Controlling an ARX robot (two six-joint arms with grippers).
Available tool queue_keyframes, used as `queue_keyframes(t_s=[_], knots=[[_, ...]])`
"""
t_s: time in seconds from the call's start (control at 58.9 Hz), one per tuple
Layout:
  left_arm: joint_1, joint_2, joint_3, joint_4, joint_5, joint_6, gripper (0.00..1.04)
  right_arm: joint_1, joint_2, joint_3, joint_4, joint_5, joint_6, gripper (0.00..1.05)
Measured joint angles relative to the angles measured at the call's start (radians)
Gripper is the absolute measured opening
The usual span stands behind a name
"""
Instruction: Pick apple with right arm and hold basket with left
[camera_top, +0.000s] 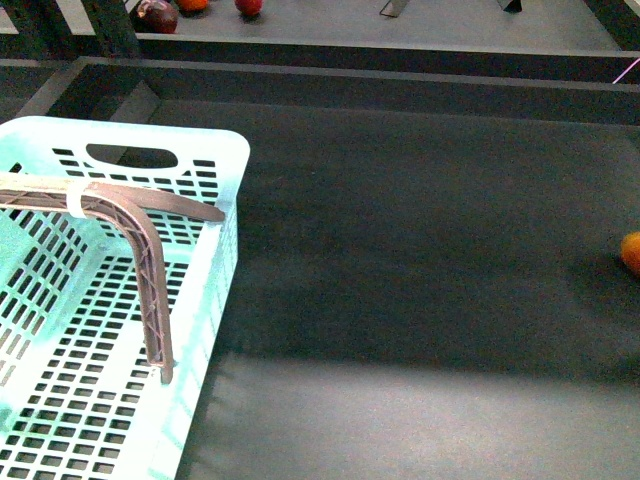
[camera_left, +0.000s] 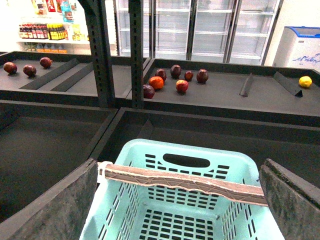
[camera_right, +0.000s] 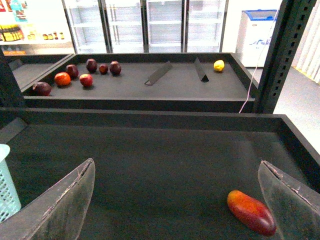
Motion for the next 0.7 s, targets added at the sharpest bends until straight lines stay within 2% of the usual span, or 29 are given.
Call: queue_keyframes(t_s=[0.594,0.611,0.696], knots=[[0.0,0.002,0.001,-0.002,0.004,-0.006,0.98,0.0,0.0,0.0,0.0,0.0,0.0,0.96],[0.003,0.009,0.004,-0.015,0.016,-0.021,0.98,0.0,0.0,0.0,0.0,0.0,0.0,0.96],[0.038,0.202,0.138,-0.314,0.182,-0.294,0.98,0.0,0.0,0.0,0.0,-0.003,0.0,0.96]])
